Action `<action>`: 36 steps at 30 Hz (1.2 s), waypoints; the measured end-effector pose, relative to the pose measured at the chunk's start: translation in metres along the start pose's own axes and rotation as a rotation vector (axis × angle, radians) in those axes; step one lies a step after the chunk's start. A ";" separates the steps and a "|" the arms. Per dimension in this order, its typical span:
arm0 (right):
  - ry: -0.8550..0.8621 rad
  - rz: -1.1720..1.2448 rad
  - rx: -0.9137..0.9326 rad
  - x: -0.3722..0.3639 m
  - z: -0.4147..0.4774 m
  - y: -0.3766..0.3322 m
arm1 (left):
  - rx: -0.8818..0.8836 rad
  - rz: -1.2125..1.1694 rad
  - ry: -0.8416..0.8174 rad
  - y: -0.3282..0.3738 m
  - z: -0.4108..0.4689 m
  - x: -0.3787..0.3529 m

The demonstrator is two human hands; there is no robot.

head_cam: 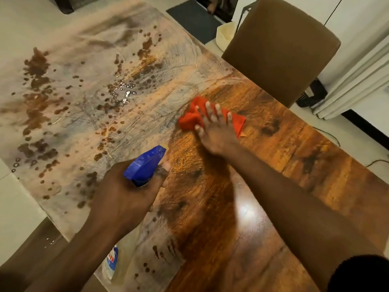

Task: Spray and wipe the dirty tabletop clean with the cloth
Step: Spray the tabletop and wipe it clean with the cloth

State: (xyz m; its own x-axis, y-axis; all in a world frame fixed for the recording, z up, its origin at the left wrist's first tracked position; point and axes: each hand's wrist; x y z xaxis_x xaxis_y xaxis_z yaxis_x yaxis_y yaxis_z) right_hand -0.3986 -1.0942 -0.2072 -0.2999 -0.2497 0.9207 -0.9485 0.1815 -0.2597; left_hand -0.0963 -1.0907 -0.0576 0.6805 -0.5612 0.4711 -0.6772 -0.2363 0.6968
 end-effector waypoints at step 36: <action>0.040 0.098 0.122 -0.098 -0.152 -0.150 | 0.160 0.007 -0.001 -0.090 -0.088 0.036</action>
State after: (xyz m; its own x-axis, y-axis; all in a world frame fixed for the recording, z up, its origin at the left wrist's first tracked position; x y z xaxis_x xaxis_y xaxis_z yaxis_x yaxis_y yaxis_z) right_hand -0.2112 -0.9527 -0.2140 -0.3898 -0.1978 0.8994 -0.9209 0.0861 -0.3801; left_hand 0.0139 -1.0202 -0.0556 0.6756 -0.5642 0.4746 -0.7177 -0.3560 0.5985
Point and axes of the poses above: each hand's wrist, its own z-axis towards the middle knuckle, its own x-axis out of the back of the hand, y = z × x, and after that the axes turned 15 degrees about x, right-handed
